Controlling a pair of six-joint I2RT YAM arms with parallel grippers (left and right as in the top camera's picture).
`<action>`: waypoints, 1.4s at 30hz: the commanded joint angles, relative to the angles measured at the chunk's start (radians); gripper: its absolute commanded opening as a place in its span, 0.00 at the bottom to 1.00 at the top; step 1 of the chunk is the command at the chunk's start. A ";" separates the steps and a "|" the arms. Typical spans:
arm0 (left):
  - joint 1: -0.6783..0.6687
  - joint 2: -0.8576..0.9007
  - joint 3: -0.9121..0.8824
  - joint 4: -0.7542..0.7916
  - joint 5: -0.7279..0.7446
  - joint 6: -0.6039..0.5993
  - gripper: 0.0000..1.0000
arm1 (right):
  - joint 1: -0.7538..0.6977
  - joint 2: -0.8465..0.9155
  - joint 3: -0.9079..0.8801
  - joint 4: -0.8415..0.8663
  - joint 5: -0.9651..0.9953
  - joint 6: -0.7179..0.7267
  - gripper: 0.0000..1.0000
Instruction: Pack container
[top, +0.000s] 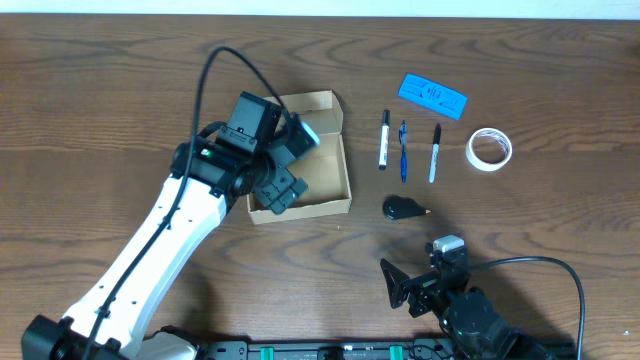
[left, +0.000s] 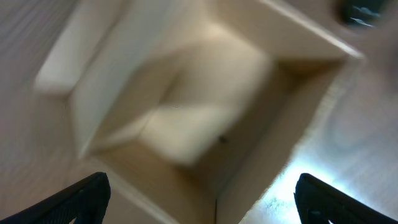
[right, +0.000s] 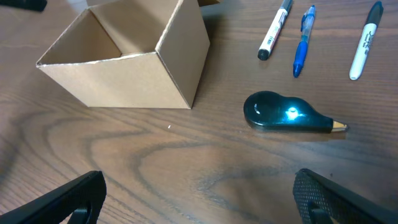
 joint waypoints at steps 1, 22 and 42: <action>0.011 -0.013 0.029 -0.025 -0.262 -0.410 0.95 | -0.005 -0.009 -0.003 0.000 0.014 -0.014 0.99; 0.157 0.082 -0.110 -0.002 -0.103 -0.742 0.96 | -0.005 -0.009 -0.003 0.000 0.014 -0.014 0.99; 0.156 0.138 -0.179 0.156 -0.080 -0.745 0.26 | -0.005 -0.009 -0.003 0.000 0.014 -0.014 0.99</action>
